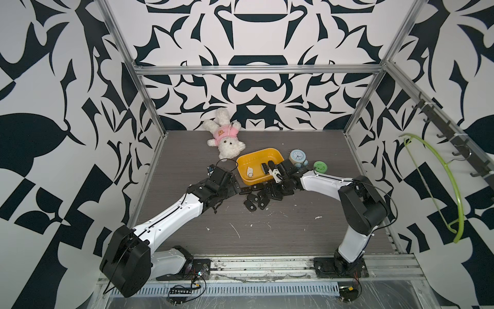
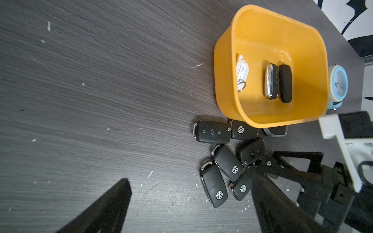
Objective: Place the car key into the storage box
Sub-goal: Pick up the car key from the center of the board.
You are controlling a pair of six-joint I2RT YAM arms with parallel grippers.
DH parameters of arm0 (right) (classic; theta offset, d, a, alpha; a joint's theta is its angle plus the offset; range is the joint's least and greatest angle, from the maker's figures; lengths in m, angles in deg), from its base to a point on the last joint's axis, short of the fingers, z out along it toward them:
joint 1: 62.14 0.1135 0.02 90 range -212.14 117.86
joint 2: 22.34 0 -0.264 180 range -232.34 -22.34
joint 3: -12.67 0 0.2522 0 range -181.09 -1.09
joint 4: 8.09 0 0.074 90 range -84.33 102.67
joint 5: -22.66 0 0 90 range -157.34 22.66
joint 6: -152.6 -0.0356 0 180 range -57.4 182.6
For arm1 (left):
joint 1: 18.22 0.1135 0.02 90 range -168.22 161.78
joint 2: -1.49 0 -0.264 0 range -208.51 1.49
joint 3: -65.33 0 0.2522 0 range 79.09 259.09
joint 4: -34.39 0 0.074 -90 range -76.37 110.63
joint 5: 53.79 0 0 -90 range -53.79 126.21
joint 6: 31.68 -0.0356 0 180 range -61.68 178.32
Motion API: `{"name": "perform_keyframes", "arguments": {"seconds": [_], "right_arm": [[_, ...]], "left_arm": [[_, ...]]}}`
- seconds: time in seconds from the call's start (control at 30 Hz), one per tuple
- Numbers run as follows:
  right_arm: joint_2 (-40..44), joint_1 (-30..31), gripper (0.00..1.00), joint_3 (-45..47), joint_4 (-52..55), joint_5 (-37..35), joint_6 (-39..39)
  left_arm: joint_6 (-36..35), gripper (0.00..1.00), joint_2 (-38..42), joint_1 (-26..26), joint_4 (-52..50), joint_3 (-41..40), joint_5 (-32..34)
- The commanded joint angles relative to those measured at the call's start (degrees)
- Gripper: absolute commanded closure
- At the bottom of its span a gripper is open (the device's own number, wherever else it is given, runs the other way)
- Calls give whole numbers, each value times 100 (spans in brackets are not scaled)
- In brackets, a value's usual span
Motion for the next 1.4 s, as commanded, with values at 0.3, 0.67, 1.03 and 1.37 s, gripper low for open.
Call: {"name": "perform_keyframes", "arguments": {"seconds": [0.3, 0.67, 1.03, 1.37], "right_arm": [[224, 356, 11, -19, 541, -815, 129], [-107, 453, 29, -604, 984, -1498, 109], [-384, 607, 44, -843, 1251, -1928, -305], [-553, 787, 71, -899, 1512, -2363, -540]], "left_arm": [[75, 0, -35, 2, 25, 189, -43], [75, 0, 9, 2, 23, 162, -24], [58, 1, 18, 2, 38, 145, 2], [51, 0, 49, 1, -3, 145, 56]]}}
